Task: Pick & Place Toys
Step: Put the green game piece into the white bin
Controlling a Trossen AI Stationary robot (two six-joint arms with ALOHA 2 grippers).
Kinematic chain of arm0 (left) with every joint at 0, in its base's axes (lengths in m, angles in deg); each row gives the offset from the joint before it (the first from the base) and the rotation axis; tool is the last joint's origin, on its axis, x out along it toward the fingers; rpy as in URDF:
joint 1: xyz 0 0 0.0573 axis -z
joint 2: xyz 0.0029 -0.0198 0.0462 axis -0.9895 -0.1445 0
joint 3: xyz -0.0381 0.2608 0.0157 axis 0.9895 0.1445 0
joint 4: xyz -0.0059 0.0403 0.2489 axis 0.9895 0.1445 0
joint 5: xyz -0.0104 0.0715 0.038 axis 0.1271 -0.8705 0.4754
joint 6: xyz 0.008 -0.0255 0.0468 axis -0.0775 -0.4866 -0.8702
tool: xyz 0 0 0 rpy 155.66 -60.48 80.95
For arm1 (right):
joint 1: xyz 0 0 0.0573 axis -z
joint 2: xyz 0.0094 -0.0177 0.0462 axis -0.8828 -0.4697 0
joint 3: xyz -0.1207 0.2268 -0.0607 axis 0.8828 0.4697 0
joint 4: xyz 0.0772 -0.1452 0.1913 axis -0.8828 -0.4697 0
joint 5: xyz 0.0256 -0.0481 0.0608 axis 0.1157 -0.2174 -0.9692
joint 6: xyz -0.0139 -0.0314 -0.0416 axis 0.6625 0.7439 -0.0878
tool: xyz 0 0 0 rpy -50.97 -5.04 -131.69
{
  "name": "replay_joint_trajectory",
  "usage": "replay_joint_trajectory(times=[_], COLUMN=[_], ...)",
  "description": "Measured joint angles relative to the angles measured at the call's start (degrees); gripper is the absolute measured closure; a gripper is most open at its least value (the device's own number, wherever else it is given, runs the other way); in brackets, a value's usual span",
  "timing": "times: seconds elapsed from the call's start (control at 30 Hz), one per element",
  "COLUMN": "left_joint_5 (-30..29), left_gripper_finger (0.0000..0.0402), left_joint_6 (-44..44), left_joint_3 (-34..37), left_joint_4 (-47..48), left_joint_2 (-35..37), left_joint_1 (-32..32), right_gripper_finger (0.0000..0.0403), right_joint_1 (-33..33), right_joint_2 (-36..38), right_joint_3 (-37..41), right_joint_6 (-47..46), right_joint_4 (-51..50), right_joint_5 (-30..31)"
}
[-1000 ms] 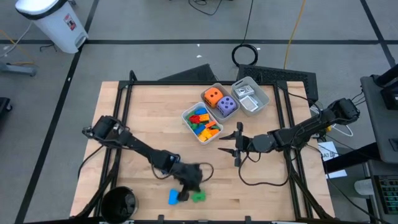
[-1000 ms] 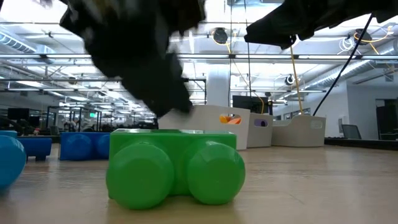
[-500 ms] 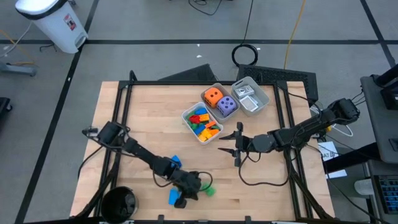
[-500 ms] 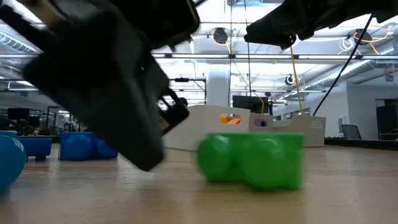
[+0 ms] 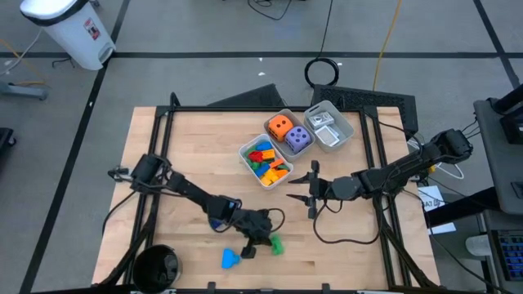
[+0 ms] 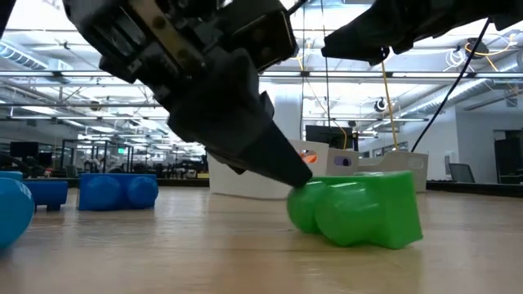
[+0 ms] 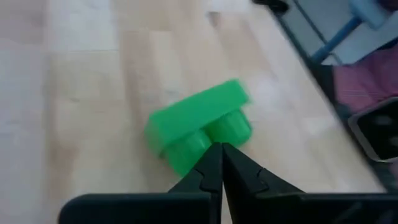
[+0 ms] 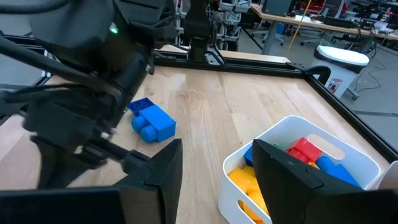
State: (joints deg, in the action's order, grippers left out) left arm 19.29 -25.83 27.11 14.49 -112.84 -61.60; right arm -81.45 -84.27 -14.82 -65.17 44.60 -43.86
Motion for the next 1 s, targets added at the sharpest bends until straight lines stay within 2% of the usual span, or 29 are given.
replay_joint_trajectory(times=[0.13,0.3,0.37,0.43,0.53,0.6,0.73,0.87,1.0], left_joint_5=[-1.5,-0.8,2.2,2.5,-2.6,-7.9,-17.3,-18.9,-19.1], left_gripper_finger=[0.0378,0.0397,0.0393,0.0388,0.0395,0.0398,0.0383,0.0381,0.0396], left_joint_6=[-1.7,-4.5,-5.7,-5.6,-3.8,-2.1,2.9,5.1,4.9], left_joint_3=[0.0,0.0,0.8,3.2,9.6,15.0,23.0,25.8,25.8], left_joint_4=[2.8,4.0,4.6,3.5,-2.3,-7.9,-16.2,-18.3,-19.2], left_joint_2=[0.4,3.3,5.1,7.6,12.7,15.8,20.0,21.2,20.9], left_joint_1=[-2.3,-3.4,-3.4,-3.4,-2.7,-2.1,-1.1,-0.8,-0.8], right_gripper_finger=[0.0238,0.0238,0.0238,0.0238,0.0238,0.0231,0.0189,0.0123,0.0067], right_joint_1=[0.0,-0.2,-0.3,-0.4,-1.3,-2.4,-5.0,-7.1,-8.3], right_joint_2=[0.0,-1.5,-3.1,-5.7,-10.2,-13.3,-20.5,-26.8,-31.9], right_joint_3=[0.0,0.0,0.0,0.0,0.0,0.0,0.0,-1.4,-3.9], right_joint_6=[0.0,0.0,0.0,0.0,0.9,2.7,1.7,-3.0,-2.1], right_joint_4=[0.0,0.5,0.7,2.2,6.5,9.9,17.5,19.3,17.0], right_joint_5=[0.0,-0.1,-2.2,-5.7,-10.1,-12.7,-16.1,-16.4,-16.8])
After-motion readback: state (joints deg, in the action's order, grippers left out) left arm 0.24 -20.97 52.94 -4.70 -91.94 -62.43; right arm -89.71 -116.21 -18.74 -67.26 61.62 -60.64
